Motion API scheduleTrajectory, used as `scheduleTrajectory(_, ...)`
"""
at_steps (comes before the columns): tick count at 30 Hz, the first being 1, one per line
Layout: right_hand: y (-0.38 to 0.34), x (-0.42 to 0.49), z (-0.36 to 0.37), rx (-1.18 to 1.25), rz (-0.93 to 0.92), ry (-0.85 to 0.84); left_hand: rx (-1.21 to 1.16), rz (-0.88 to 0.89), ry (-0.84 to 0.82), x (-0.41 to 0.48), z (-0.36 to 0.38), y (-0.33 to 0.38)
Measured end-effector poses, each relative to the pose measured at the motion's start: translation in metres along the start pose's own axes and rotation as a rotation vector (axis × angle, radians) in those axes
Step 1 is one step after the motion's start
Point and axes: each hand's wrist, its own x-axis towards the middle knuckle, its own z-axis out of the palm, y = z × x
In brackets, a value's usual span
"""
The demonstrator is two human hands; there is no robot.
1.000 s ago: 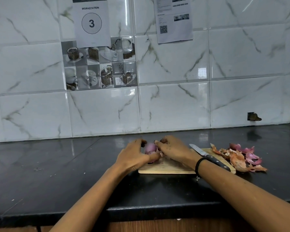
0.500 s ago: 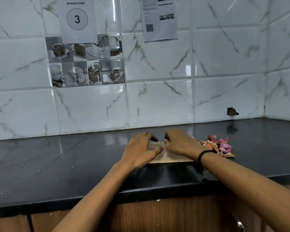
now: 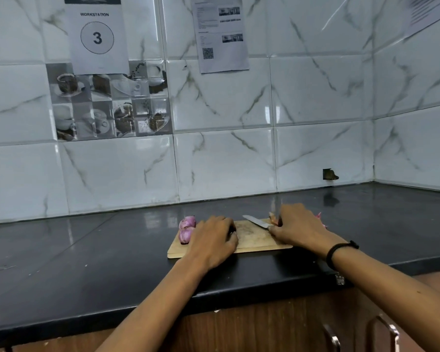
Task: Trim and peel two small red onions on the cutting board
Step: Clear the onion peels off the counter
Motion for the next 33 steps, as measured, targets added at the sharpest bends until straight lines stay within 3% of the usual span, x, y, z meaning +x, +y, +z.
scheduleTrajectory(3,0.012,-0.001,0.000,-0.024,0.050,0.024,-0.025,-0.002,0.008,0.001,0.002,-0.002)
scheduleTrajectory(9,0.023,-0.006,-0.003,0.174,0.062,0.154,-0.046,0.008,0.008,0.002,0.003,-0.003)
scheduleTrajectory(14,0.008,-0.009,-0.006,0.290,0.085,0.109,-0.055,0.021,0.004,0.000,0.003,-0.004)
scheduleTrajectory(23,-0.003,-0.013,0.007,-0.009,-0.014,0.196,-0.201,0.187,-0.115,-0.008,-0.007,0.004)
scheduleTrajectory(33,-0.004,0.004,0.029,0.093,-0.054,0.205,-0.303,-0.004,-0.091,-0.008,-0.015,-0.005)
